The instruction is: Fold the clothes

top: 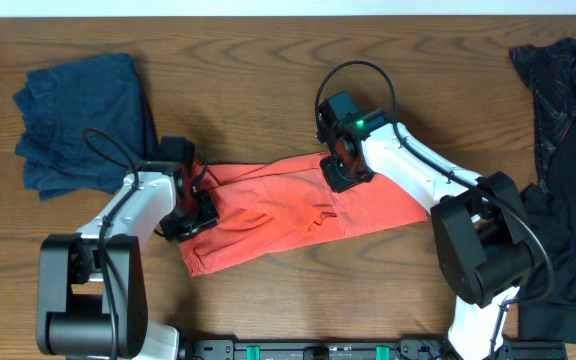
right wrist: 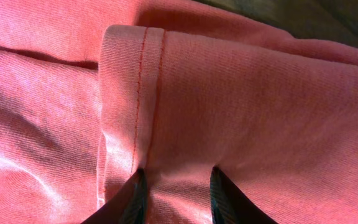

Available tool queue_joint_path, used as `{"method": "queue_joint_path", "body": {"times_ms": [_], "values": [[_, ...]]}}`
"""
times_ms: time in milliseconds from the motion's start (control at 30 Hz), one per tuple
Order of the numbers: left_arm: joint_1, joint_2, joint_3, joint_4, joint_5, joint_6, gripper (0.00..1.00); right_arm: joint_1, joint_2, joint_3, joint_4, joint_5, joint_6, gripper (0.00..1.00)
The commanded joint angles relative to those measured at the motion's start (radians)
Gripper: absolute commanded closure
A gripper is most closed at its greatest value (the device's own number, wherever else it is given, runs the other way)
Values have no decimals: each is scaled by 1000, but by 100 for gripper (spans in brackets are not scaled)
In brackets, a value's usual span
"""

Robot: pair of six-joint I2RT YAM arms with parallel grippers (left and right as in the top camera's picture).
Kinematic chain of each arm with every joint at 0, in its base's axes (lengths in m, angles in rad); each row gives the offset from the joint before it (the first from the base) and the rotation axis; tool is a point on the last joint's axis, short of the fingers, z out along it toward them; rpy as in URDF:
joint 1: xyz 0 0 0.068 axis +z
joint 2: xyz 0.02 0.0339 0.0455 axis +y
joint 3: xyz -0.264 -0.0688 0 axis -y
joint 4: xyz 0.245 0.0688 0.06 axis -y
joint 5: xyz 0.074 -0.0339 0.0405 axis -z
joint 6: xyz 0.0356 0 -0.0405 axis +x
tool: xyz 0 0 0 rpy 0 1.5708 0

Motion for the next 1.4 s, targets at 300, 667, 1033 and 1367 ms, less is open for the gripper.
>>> {"method": "queue_joint_path", "body": {"times_ms": [300, 667, 1033, 1367], "values": [[33, -124, -6, 88, 185, 10, 85, 6, -3, 1, -21, 27, 15, 68], [33, -134, -10, 105, 179, -52, 42, 5, -3, 1, -23, 27, 15, 67], [33, -58, -10, 191, 172, -79, 37, 2, -3, 1, -24, 27, 15, 67], [34, 37, -9, 268, 169, -89, 94, 2, -3, 1, -43, 27, 15, 69]]}}
